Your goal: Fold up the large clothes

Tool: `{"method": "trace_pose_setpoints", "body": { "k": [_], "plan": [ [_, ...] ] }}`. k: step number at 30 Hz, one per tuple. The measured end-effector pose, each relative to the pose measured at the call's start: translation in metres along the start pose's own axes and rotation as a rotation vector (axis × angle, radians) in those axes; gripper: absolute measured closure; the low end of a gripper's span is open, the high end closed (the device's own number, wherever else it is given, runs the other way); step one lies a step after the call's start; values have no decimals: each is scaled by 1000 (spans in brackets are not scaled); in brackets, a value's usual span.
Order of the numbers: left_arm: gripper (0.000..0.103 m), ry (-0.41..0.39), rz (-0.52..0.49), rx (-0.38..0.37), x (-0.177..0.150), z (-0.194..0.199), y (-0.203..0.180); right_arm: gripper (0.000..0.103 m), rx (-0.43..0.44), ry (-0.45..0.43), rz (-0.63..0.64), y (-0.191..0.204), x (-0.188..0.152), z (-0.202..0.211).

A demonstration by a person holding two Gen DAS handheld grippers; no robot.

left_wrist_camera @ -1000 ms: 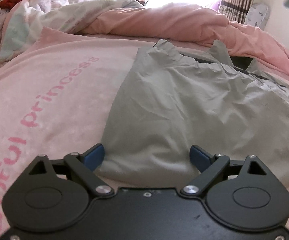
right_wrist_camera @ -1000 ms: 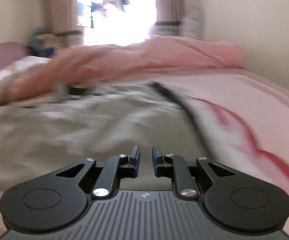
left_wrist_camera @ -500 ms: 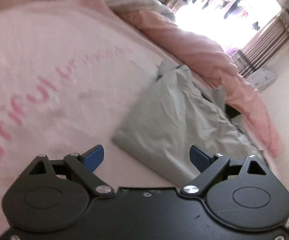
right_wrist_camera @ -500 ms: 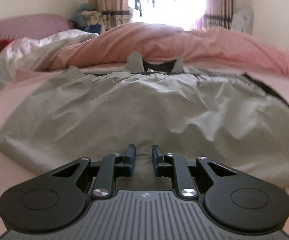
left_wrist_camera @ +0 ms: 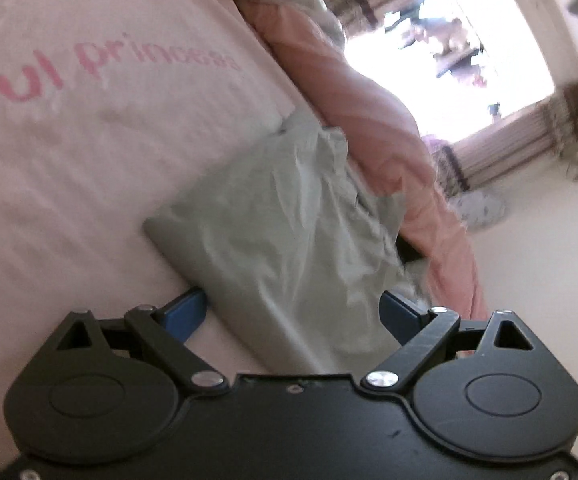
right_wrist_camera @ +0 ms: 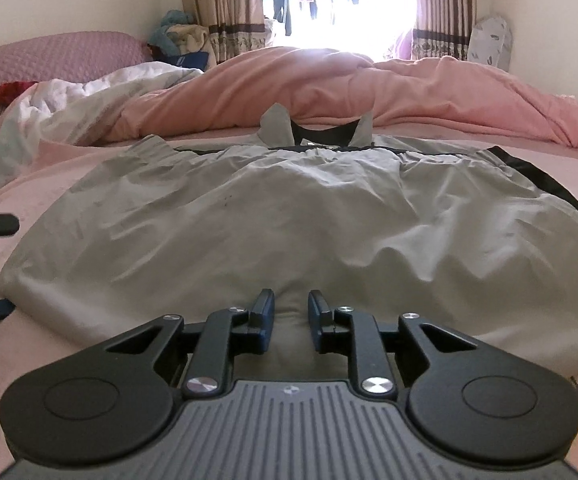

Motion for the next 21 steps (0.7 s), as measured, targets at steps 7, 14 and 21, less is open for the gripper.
{"method": "trace_pose_setpoints", "body": {
  "k": [7, 14, 21],
  "plan": [
    [7, -57, 22, -61, 6, -21, -11, 78, 18, -5, -17, -3, 0, 0],
    [7, -39, 99, -99, 33, -47, -21, 78, 25, -9, -22, -4, -1, 0],
    [62, -9, -3, 10, 27, -42, -13, 78, 11, 1, -16, 0, 5, 3]
  ]
}}
Point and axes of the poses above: each gripper's, at about its wrist camera, not at the fingertips, and z roughly against the way its jaws point, y to its left, x to its top, the point moved 3 cm from there along -z, roughly the way its jaws point, and after that the axes turned 10 degrees about z, right-handed, at the moved point
